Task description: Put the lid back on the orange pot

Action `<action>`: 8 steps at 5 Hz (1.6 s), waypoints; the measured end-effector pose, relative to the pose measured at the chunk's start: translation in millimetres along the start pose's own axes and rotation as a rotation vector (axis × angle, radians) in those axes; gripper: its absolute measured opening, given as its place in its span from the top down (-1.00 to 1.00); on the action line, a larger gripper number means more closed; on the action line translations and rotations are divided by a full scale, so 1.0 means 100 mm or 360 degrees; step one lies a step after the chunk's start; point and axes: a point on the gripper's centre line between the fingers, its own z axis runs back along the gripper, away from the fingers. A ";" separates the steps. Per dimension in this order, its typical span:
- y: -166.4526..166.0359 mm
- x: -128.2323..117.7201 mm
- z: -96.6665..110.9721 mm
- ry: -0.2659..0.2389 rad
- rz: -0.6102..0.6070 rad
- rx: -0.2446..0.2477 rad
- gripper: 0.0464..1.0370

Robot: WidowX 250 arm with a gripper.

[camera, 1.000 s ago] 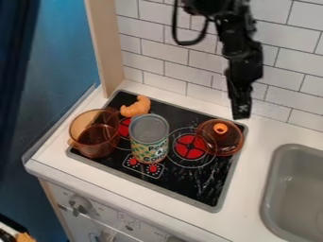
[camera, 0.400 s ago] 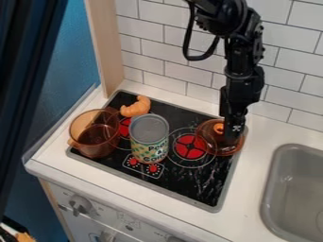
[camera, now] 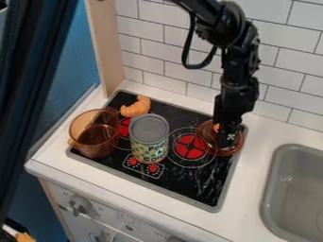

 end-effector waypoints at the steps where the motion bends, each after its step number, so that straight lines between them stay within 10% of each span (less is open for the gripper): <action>1: 0.03 0.00 -0.03 0.0004 0.0010 0.0015 -0.28; 2: 0.08 0.05 -0.04 -0.0013 0.0010 0.0021 0.28; 5: 0.10 0.05 -0.01 -0.0111 -0.0038 0.0060 0.33; 8: 0.14 -0.51 0.68 -0.0194 0.0327 0.0369 0.33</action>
